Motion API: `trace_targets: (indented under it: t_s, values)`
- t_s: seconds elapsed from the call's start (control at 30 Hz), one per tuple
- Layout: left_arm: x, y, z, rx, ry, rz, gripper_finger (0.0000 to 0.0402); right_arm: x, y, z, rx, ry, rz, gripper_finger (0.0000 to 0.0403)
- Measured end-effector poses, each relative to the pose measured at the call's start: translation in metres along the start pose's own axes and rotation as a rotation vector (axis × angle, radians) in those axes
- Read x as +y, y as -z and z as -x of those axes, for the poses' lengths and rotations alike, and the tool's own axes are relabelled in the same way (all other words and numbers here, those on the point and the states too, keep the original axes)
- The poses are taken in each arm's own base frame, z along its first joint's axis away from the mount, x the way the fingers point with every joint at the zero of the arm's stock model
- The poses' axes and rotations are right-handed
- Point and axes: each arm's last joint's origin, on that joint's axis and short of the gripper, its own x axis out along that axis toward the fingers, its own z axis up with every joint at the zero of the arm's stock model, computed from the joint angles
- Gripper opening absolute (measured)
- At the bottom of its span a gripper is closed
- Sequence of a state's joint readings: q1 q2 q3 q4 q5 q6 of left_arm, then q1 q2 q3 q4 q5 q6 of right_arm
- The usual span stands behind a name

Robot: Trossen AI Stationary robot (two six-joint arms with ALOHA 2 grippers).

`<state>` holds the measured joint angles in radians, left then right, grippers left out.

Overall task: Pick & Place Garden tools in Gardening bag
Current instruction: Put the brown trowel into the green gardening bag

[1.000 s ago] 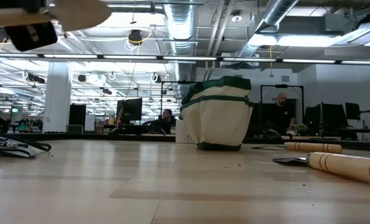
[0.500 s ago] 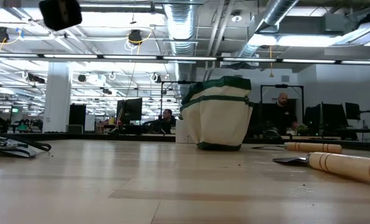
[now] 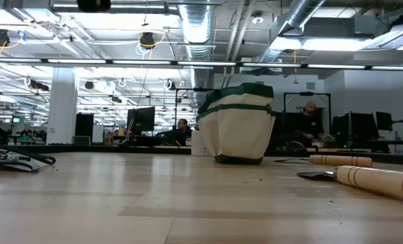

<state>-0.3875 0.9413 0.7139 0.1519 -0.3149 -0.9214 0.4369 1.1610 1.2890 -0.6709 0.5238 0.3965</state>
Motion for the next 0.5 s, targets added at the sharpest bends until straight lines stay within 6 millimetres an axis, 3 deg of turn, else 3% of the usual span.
trace_targets:
  t_s: [0.23, 0.5]
  values:
    - [-0.005, -0.019, -0.002, -0.154, 0.076, 0.086, 0.005, 0.01, 0.002, -0.021, 0.003, 0.005, 0.149, 0.0127]
    - [-0.001, -0.031, -0.003, -0.225, 0.098, 0.26, 0.005, 0.027, 0.003, -0.049, -0.023, 0.001, 0.448, 0.0127]
